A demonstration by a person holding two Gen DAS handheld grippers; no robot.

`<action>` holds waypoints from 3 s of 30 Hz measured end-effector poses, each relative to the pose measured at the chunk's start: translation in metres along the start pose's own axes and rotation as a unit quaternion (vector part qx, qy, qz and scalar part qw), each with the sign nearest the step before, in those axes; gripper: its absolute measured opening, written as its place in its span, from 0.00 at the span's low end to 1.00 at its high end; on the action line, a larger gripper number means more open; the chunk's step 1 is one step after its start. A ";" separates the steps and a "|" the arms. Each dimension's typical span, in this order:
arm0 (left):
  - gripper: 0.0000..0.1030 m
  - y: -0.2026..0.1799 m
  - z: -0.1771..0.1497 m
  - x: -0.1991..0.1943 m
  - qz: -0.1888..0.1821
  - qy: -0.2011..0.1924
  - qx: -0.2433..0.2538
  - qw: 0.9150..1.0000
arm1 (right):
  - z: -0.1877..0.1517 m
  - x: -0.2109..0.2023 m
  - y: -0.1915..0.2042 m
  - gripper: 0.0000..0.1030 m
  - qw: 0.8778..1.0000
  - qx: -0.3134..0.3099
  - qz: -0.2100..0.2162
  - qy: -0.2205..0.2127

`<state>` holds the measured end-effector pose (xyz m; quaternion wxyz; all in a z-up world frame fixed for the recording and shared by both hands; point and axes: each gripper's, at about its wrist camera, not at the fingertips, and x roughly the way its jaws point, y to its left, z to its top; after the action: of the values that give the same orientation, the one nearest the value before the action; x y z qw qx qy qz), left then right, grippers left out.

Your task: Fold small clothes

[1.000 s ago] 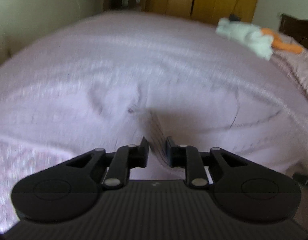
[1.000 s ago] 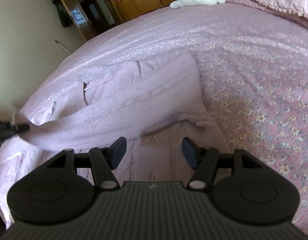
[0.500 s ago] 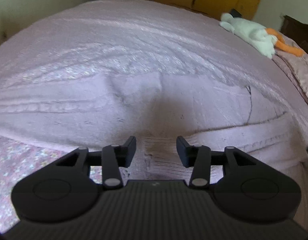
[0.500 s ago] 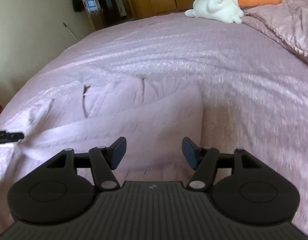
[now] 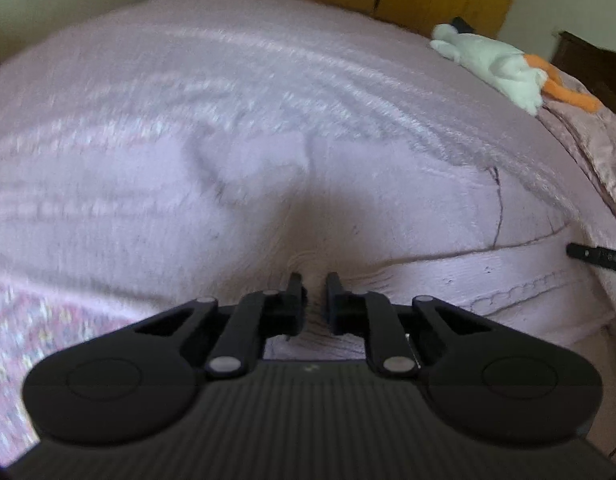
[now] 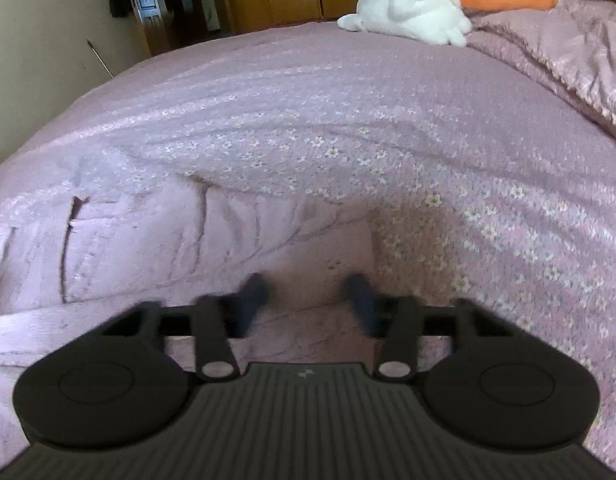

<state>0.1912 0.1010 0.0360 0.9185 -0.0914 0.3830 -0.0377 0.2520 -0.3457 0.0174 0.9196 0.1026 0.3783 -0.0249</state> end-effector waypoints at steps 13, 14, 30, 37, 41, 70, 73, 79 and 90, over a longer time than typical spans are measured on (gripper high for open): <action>0.15 -0.021 0.047 0.037 0.031 -0.022 0.032 0.999 | -0.009 -0.005 -0.004 0.05 0.995 -0.020 -0.076 -0.068; 0.17 -0.022 0.048 0.045 0.040 -0.013 0.033 0.999 | -0.011 -0.001 -0.004 0.05 0.995 -0.021 -0.077 -0.063; 0.46 0.004 0.029 0.012 0.005 0.009 -0.018 1.000 | -0.014 -0.063 0.006 0.47 0.998 -0.008 -0.007 -0.060; 0.56 -0.020 0.001 0.014 -0.007 0.022 0.082 0.996 | -0.048 -0.093 0.017 0.54 0.998 -0.037 0.018 -0.037; 0.59 -0.037 -0.015 0.017 -0.022 0.012 0.132 0.991 | -0.066 -0.086 0.016 0.54 0.999 -0.045 0.007 -0.019; 0.37 -0.013 -0.002 0.025 -0.003 -0.021 0.005 1.000 | -0.085 -0.069 -0.003 0.65 0.999 -0.009 0.013 -0.040; 0.16 -0.011 0.003 0.022 -0.029 -0.009 -0.019 0.999 | -0.085 -0.069 -0.003 0.65 0.999 -0.009 0.013 -0.039; 0.17 -0.027 0.006 0.023 0.073 0.026 0.052 0.996 | -0.085 -0.068 -0.003 0.65 0.999 -0.006 0.013 -0.039; 0.39 -0.003 0.002 -0.021 0.100 0.033 0.027 0.994 | -0.074 -0.116 0.010 0.65 0.999 -0.020 0.014 -0.034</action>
<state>0.1774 0.1011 0.0524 0.9067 -0.0267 0.4190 0.0411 0.1194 -0.3239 0.0495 0.9341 0.0885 0.3458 -0.0082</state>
